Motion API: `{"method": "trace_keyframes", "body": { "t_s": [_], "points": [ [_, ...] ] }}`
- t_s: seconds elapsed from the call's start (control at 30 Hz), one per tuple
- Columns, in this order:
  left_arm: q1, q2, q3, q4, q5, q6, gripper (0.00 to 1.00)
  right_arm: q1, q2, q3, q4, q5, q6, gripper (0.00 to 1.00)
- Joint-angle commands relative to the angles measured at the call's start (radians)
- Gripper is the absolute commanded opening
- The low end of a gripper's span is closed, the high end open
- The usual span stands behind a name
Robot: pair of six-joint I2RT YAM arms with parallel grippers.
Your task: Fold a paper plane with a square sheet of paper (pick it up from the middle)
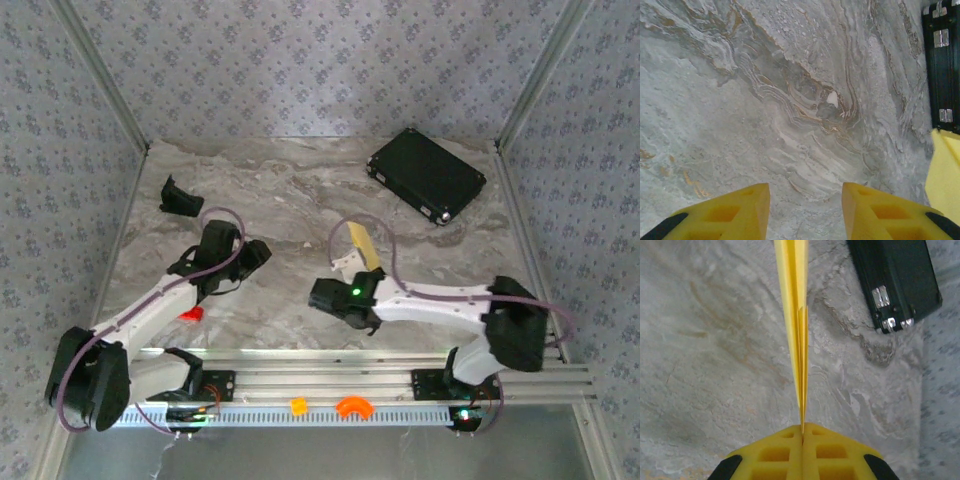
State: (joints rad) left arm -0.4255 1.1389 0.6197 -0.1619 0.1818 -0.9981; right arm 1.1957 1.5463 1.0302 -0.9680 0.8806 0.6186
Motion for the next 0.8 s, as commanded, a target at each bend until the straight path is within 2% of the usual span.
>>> {"method": "trace_keyframes", "body": {
  "t_s": [0.0,0.13,0.23,0.37,0.4,0.43,0.47,0.63,0.77],
  "points": [
    [0.02,-0.04,-0.004,-0.033,-0.03,-0.012,0.45,0.046,0.113,0.063,-0.063,0.039,-0.06,0.06],
    [0.037,-0.062,-0.016,-0.048,-0.035,-0.01,0.46,0.097,0.216,0.08,0.088,-0.117,-0.209,0.08],
    [0.044,-0.077,-0.027,-0.052,-0.033,-0.011,0.47,0.115,0.27,0.114,0.125,-0.194,-0.218,0.09],
    [0.05,-0.087,-0.036,-0.053,-0.032,-0.013,0.48,0.115,0.291,0.154,0.16,-0.293,-0.221,0.17],
    [0.051,-0.085,-0.035,-0.054,-0.031,-0.014,0.48,0.113,0.282,0.154,0.176,-0.314,-0.221,0.22],
    [0.05,-0.084,-0.035,-0.051,-0.029,-0.014,0.49,0.111,0.264,0.154,0.196,-0.328,-0.213,0.37],
    [0.051,-0.08,-0.036,-0.047,-0.024,-0.014,0.49,0.106,0.243,0.149,0.219,-0.349,-0.206,0.44],
    [0.051,-0.064,-0.041,-0.019,0.0,-0.016,0.5,0.01,0.084,0.06,0.357,-0.559,-0.167,0.46],
    [0.05,-0.035,-0.047,0.026,0.047,-0.017,0.5,-0.14,-0.05,-0.074,0.555,-0.854,-0.116,0.47]
  ]
}}
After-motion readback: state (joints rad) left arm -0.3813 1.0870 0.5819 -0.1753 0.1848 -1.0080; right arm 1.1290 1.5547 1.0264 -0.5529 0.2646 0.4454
